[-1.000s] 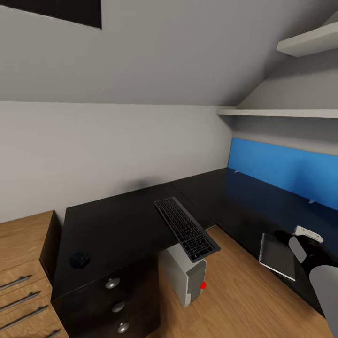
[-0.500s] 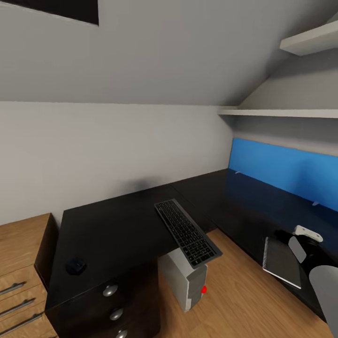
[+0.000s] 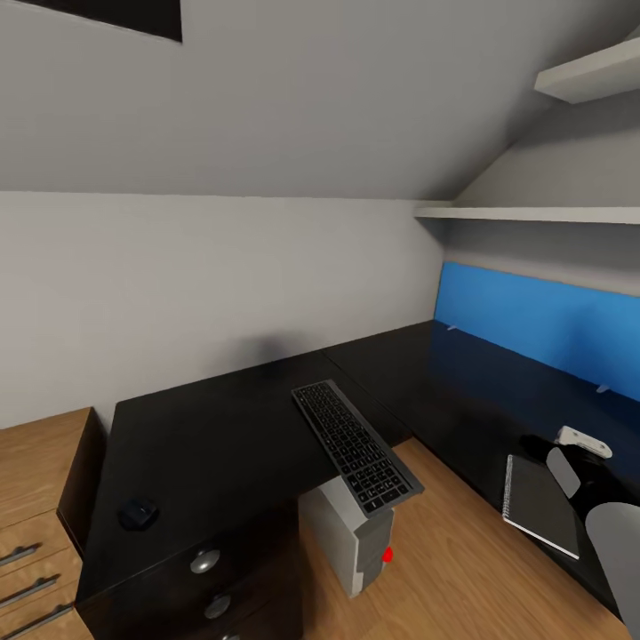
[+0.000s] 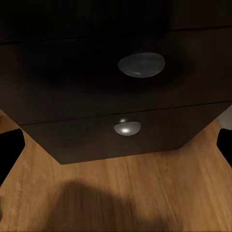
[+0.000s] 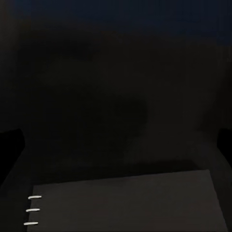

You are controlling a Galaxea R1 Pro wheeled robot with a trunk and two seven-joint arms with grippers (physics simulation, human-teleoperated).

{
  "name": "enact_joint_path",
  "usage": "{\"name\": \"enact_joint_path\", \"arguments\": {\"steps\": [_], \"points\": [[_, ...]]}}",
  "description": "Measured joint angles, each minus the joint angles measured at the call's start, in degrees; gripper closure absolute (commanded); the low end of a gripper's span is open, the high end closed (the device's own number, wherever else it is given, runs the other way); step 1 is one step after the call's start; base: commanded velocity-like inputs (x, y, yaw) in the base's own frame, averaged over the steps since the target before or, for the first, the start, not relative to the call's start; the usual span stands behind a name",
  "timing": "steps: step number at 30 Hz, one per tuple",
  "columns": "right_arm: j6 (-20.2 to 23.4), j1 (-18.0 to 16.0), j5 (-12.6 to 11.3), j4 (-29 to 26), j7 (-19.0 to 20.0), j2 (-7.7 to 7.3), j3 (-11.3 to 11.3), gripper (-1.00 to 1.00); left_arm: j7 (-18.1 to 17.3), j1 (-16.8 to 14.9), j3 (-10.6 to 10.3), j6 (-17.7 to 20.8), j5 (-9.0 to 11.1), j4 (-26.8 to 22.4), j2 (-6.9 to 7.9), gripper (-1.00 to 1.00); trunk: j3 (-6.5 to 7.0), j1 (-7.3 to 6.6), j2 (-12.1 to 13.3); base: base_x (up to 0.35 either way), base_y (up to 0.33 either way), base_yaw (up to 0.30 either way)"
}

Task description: In the bedroom, organize the workspace by keeping the computer under the desk, ensuring the monitor is on the desk, placing the keyboard on the desk next to the monitor, placing the mouse on the desk next to the keyboard, moving the folder from the swivel chair onto the desk next to the mouse, stacking the notebook on top of the folder with the pen on top of the notebook, and positioning the swivel chair next to the desk.

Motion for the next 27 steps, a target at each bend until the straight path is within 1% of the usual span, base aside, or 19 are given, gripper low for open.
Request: {"name": "enact_joint_path", "arguments": {"steps": [13,18,21,25,27], "points": [[0.0,0.0,0.1,0.1,0.0,-0.11,0.1,-1.0,0.0,0.0,-0.1,0.0,0.0,0.0,-0.07,-1.0,0.0,0.0,0.0,0.005,0.0,0.0],[0.0,0.0,0.4,0.4,-0.5,-0.31,0.2,-1.0,0.0,0.0,-0.9,0.0,0.0,0.0,-0.02,-1.0,0.0,0.0,0.0,0.052,0.0,0.0],[0.0,0.0,1.1,0.5,-1.7,-0.35,0.2,-1.0,0.0,0.0,-1.1,0.0,0.0,0.0,0.0,-1.0,0.0,0.0,0.0,0.016,0.0,0.0],[0.0,0.0,2.5,0.5,-4.4,-0.37,0.2,-1.0,0.0,0.0,-1.2,0.0,0.0,0.0,-0.01,-1.0,0.0,0.0,0.0,0.006,0.0,0.0],[0.0,0.0,2.8,0.5,-5.0,-0.35,0.2,-1.0,0.0,0.0,-1.2,0.0,0.0,0.0,-0.01,-1.0,0.0,0.0,0.0,0.002,0.0,0.0]]}}
